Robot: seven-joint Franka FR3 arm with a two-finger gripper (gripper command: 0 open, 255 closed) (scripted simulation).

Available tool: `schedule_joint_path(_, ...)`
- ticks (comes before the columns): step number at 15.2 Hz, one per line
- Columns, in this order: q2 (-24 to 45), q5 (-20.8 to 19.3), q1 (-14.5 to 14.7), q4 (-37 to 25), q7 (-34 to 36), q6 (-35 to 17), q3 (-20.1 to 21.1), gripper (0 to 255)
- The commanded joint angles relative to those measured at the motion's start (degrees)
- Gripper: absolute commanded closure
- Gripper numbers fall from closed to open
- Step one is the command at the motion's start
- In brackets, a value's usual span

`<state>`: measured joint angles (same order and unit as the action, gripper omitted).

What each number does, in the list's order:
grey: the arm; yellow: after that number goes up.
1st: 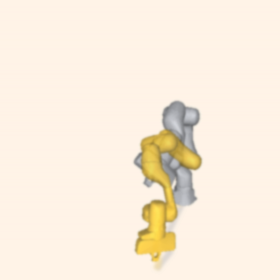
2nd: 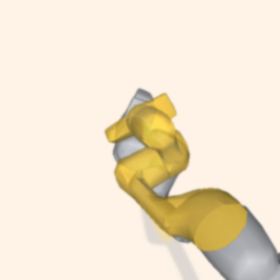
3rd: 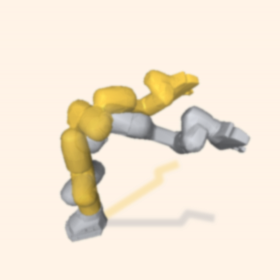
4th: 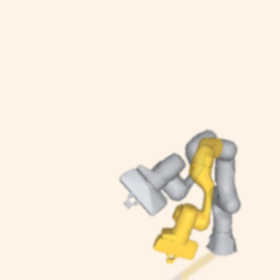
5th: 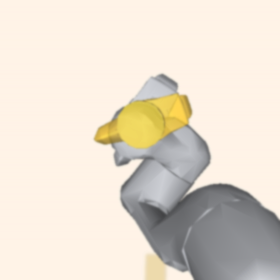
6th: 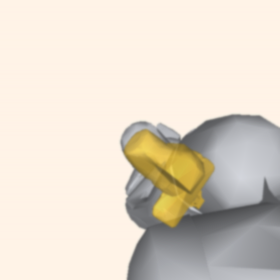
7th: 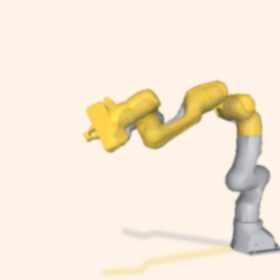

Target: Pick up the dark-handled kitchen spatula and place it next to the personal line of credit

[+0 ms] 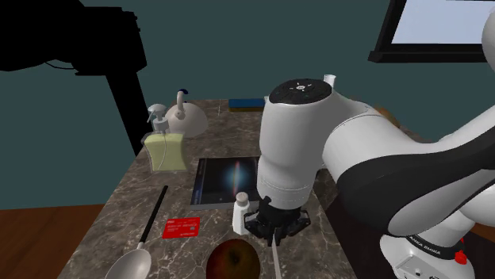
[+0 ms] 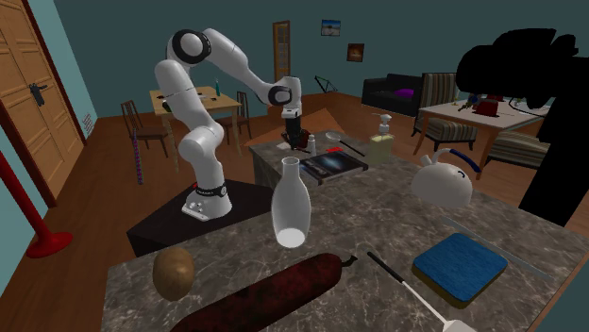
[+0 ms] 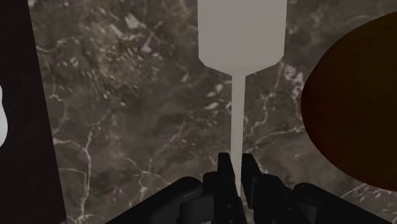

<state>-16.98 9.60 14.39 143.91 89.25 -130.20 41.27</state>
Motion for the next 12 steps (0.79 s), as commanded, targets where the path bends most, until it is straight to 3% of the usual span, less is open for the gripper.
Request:
schedule_joint_path(1,1.2,-0.6,-0.4,0.7,0.5,-1.8,0.6,255)
schedule_joint_path(8,1.2,-0.6,-0.4,0.7,0.5,-1.8,0.5,255)
schedule_joint_path(9,1.2,-0.6,-0.4,0.7,0.5,-1.8,0.5,0)
schedule_joint_path(12,1.2,-0.6,-0.4,0.7,0.5,-1.8,0.5,0)
